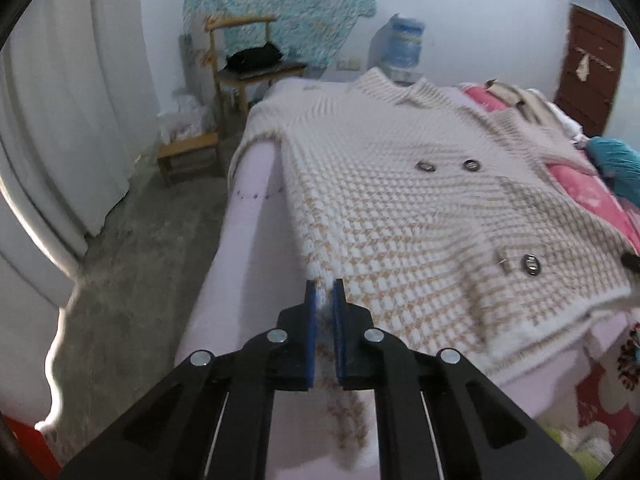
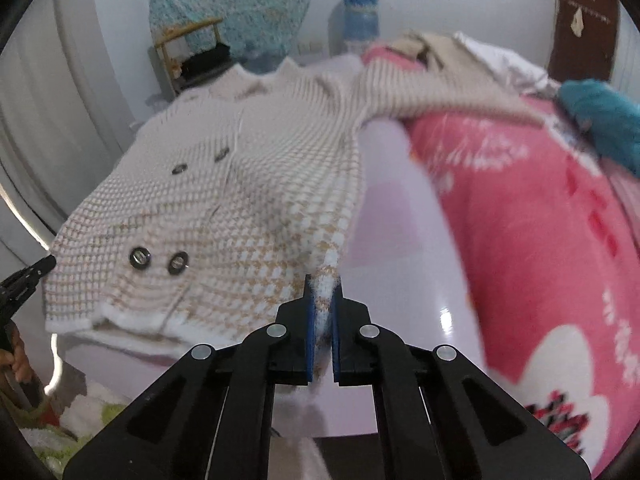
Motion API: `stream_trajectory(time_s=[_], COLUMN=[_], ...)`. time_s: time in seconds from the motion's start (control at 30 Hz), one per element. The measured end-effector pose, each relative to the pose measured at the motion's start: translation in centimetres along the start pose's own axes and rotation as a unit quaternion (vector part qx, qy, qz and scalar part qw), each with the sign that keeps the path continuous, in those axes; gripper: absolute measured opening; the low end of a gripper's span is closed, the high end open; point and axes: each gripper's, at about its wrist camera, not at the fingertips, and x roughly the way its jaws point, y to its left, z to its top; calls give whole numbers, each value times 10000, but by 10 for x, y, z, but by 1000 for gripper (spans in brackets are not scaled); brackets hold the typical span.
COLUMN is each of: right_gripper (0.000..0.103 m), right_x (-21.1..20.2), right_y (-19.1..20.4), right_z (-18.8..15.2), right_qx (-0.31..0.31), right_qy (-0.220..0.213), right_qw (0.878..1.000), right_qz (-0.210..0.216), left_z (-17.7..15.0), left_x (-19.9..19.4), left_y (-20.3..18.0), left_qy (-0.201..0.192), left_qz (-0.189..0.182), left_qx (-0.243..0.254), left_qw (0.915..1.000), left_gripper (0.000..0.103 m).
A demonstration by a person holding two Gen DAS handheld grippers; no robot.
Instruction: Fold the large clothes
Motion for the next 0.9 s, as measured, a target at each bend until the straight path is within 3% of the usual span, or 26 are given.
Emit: stream_trajectory(time_s=[0.23,0.43,0.47,0.53,0.57,0.63,0.67,0.73,0.9], right_gripper=[4,8,14,36,48,62,68,71,75], right_x=[-20,11,17,22,18,2,-5,-13,11], right_y=[-7,-26,-27,-31,-32,-29,-26,-16,31], right_z=[-14,-46,-51,-52,-50,-40,-33,-20,26], right_qx=[-62,316,299,305,310,233,160,35,-127], right_qy=[97,740,844,894,833,518,348,65,-264], right_qw=[9999,9965,9954,9941,9945,9967,9973,9980,9993], right_qz=[-18,-228,-337,-539,-550,-576,-632,-627,213], left_z=[-25,-52,-52,-48,-46,-39,-36,-28,1], left_x=[-36,-14,-7,2,1,-5,-8,-12,1], left_y=[-14,-2,0,2,5,11,13,20,42], left_qy=[254,919,1048,1206,1229,1092,986,750,470], left_qz=[-135,-92,-152,-271,-326,-429,-432,-418,-325], left_qx=[292,149,96,7,-25,-71,-109,-231,-648], left_qw=[9992,9956,9943,9923,9919,9931,9941,9960,9963], left_gripper=[7,8,11,12,18,40,47,56,60])
